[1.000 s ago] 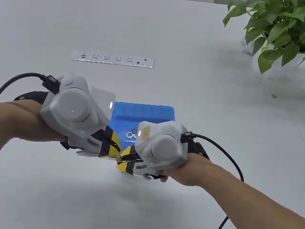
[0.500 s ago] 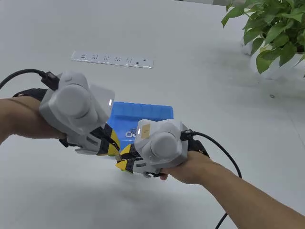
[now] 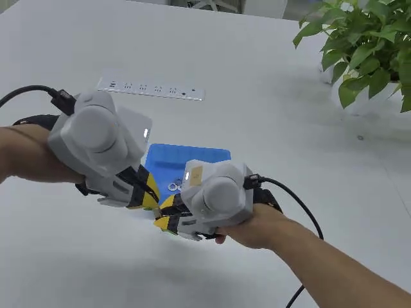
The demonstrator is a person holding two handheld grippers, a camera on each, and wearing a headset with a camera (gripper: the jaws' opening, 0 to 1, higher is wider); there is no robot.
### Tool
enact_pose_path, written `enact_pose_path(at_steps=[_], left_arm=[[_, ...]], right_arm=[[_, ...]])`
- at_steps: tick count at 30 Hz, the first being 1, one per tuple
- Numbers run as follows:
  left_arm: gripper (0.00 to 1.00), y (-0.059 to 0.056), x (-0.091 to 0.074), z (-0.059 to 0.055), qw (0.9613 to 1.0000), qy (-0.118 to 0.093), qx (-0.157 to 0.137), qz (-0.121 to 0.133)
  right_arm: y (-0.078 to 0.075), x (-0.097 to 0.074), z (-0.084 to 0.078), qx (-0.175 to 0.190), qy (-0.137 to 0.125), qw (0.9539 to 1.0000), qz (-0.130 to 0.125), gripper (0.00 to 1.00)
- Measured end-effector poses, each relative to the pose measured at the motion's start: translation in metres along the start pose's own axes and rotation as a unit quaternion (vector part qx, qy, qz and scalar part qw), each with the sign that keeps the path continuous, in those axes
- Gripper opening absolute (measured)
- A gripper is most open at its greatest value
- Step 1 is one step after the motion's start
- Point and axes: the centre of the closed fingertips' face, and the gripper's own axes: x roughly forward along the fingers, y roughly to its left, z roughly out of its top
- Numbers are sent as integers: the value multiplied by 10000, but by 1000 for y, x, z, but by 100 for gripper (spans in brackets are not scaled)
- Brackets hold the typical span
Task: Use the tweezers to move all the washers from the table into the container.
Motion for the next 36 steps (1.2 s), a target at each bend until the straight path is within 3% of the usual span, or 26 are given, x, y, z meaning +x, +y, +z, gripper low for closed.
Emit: enact_pose_path(at_steps=[19,36], left_arm=[[6,9,-19,20,9998,-33,176,95],[6,29,-25,34,9992,-73,347,194]], right_arm=[[-13,-20,17,-134,-41,9997,-190,11],[-35,-32,23,-253,-37,9991,-325,11]])
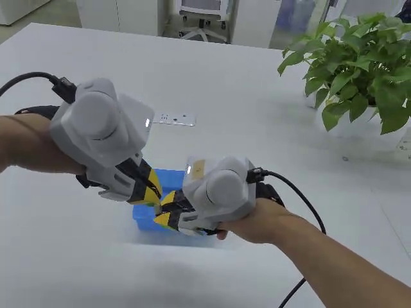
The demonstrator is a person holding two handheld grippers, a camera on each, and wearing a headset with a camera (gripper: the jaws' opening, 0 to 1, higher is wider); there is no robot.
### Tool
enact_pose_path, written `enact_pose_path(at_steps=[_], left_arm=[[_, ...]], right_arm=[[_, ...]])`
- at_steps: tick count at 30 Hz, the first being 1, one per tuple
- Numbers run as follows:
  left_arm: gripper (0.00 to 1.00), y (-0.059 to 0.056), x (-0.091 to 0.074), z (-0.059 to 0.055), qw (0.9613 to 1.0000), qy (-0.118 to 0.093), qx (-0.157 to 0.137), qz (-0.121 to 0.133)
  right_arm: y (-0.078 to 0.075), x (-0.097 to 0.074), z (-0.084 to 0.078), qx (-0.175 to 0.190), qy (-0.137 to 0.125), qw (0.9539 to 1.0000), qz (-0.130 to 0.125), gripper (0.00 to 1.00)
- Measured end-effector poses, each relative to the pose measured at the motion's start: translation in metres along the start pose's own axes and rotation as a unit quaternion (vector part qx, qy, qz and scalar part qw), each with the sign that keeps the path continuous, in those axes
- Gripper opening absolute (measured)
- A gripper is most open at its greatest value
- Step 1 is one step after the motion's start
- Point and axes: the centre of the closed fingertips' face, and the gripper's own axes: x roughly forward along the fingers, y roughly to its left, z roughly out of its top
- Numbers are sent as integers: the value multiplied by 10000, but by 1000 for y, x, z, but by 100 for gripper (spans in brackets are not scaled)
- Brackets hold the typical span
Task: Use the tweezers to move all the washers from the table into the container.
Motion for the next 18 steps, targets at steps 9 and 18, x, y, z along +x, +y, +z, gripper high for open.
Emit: enact_pose_path(at_steps=[9,18], left_arm=[[6,14,3,3,10000,-76,42,37],[6,25,12,2,9999,-96,70,40]], right_arm=[[-16,-2,-4,23,15,10000,-84,11],[-27,0,-13,50,54,9999,-89,11]])
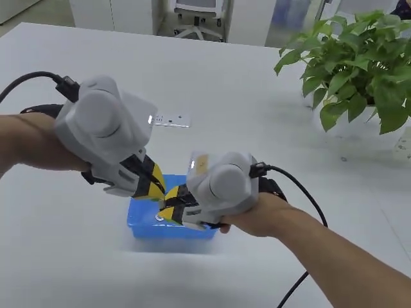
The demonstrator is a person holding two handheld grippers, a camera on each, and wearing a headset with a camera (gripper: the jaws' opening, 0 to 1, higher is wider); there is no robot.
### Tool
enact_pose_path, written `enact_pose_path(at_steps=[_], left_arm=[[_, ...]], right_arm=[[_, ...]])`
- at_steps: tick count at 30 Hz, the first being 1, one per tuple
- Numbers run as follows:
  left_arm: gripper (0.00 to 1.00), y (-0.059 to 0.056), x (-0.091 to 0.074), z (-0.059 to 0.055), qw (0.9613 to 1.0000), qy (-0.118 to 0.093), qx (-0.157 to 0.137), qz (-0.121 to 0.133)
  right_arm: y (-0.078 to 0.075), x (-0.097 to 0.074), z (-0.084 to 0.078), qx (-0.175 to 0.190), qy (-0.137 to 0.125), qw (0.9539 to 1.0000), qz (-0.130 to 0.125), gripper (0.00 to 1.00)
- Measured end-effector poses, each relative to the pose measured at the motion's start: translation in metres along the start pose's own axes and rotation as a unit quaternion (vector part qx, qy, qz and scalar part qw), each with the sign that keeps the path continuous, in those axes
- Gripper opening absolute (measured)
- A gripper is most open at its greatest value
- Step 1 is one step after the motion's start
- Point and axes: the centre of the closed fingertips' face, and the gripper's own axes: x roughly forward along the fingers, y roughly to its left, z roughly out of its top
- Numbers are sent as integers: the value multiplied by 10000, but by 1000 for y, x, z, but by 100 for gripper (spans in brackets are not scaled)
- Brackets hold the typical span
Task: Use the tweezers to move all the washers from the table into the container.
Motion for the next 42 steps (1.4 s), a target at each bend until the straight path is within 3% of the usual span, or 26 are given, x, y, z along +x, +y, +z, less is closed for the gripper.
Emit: enact_pose_path(at_steps=[30,42], left_arm=[[6,25,43,-16,9999,-39,-97,-33],[6,26,57,-23,9998,-14,-189,-84]], right_arm=[[-22,19,-42,285,130,9994,140,11],[-21,28,-57,391,206,9986,281,11]])
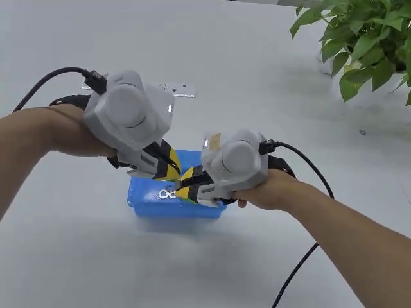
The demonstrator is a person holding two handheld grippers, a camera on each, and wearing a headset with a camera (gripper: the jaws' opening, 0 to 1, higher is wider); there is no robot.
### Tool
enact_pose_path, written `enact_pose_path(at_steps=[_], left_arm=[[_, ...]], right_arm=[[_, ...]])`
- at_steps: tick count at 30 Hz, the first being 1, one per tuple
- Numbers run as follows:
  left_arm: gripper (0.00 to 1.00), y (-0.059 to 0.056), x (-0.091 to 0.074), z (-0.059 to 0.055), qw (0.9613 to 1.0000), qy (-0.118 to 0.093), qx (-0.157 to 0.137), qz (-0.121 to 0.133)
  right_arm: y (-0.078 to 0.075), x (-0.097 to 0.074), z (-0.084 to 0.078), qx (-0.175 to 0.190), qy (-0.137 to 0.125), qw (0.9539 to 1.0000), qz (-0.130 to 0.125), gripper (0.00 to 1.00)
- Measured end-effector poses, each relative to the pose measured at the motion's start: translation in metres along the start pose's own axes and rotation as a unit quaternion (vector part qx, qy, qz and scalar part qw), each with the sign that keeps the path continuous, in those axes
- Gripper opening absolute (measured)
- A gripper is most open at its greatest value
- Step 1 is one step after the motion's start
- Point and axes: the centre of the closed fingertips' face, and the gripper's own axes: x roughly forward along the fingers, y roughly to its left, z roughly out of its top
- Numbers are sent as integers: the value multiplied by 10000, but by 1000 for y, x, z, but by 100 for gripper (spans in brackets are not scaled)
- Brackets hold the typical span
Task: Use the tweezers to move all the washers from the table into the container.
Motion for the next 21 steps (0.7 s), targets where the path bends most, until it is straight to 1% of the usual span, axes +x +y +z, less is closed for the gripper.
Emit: enact_pose_path(at_steps=[3,8,15,21], left_arm=[[6,0,1,0,10000,-3,-18,16],[6,2,1,1,9999,-75,-74,49],[6,1,2,3,10000,-66,-29,44],[6,1,-2,3,10000,-45,-15,75]], right_arm=[[0,1,0,27,-14,10000,22,11],[-1,1,0,50,-37,10000,33,11],[0,0,0,18,-8,10000,9,11],[-1,-3,2,-2,-17,10000,-34,11]])
